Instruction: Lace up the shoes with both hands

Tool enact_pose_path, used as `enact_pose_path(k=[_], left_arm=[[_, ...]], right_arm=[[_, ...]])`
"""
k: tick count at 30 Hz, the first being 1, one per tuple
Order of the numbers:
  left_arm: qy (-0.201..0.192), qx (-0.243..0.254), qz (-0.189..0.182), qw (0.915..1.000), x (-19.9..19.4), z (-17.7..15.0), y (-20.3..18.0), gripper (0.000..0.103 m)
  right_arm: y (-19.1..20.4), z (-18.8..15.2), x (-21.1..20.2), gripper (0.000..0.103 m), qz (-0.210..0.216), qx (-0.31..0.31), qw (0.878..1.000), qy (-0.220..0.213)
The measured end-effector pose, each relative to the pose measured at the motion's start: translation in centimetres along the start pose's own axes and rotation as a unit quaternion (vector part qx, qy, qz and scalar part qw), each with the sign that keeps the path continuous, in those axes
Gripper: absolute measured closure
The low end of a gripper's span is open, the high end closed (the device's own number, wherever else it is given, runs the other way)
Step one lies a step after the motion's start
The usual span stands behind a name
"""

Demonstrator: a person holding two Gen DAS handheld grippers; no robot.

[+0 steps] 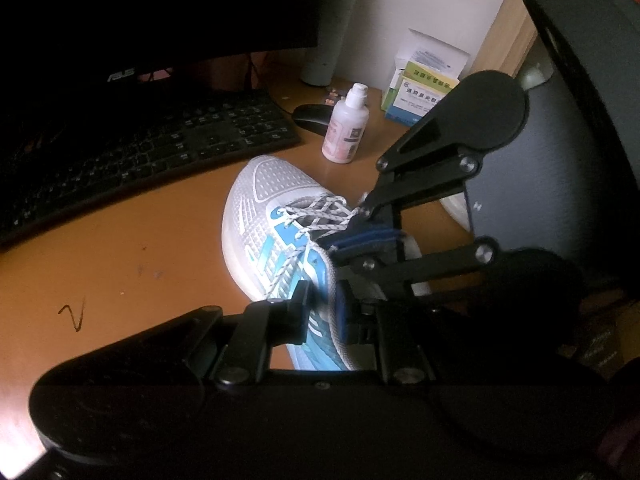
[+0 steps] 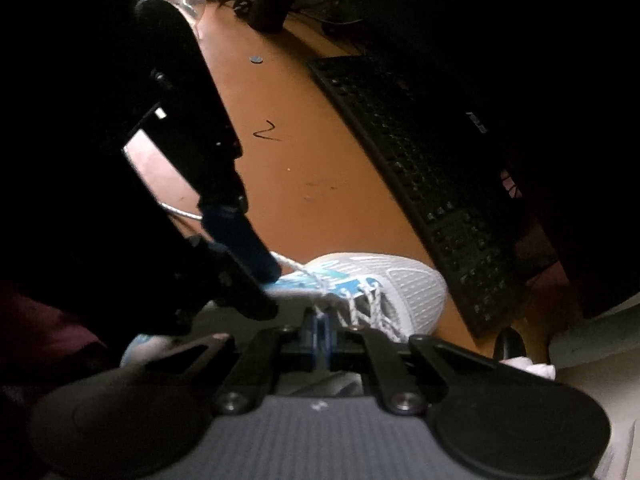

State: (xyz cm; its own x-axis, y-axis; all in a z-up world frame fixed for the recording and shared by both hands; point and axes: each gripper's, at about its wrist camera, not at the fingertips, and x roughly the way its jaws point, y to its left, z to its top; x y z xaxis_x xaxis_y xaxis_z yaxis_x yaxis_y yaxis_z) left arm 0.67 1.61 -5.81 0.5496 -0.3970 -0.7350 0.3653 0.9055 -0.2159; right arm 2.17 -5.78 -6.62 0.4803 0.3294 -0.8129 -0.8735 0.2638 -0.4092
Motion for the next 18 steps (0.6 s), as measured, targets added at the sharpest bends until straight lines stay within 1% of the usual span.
enact_pose_path(k=[3, 5, 11, 13, 15, 18], left_arm=[[0.002, 0.003, -0.001, 1.0000, 0.1, 0.0, 0.0, 0.091], [0.001, 0.001, -0.002, 1.0000, 0.0, 0.0, -0.1, 0.091], [0.004, -0.001, -0.007, 1.0000, -0.3, 0.2, 0.1, 0.091], [0.000, -0.021, -0.018, 0.9996, -1.1, 0.3, 0.6, 0.091], [-0.015, -0.056, -0.032, 0.9978, -2.0, 0.4, 1.5, 0.091], [-0.033, -0.085, -0.031, 0.9954, -2.2, 0.6, 2.3, 0.091]], right_arm=[[0.6, 0.2, -0.3, 0.099, 0.012, -0.019, 1.000, -0.006], [0.9, 0.1, -0.5, 0.099, 0.011, -0.028, 0.999, -0.009], [0.4, 0.2, -0.8, 0.099, 0.020, -0.016, 1.000, -0.016], [0.2, 0.2, -0.7, 0.099, 0.024, -0.006, 1.000, -0.014], [0.1, 0.2, -0.5, 0.099, 0.027, 0.004, 1.000, -0.014], [-0.1, 0.1, -0.5, 0.099, 0.031, 0.014, 0.999, -0.016]])
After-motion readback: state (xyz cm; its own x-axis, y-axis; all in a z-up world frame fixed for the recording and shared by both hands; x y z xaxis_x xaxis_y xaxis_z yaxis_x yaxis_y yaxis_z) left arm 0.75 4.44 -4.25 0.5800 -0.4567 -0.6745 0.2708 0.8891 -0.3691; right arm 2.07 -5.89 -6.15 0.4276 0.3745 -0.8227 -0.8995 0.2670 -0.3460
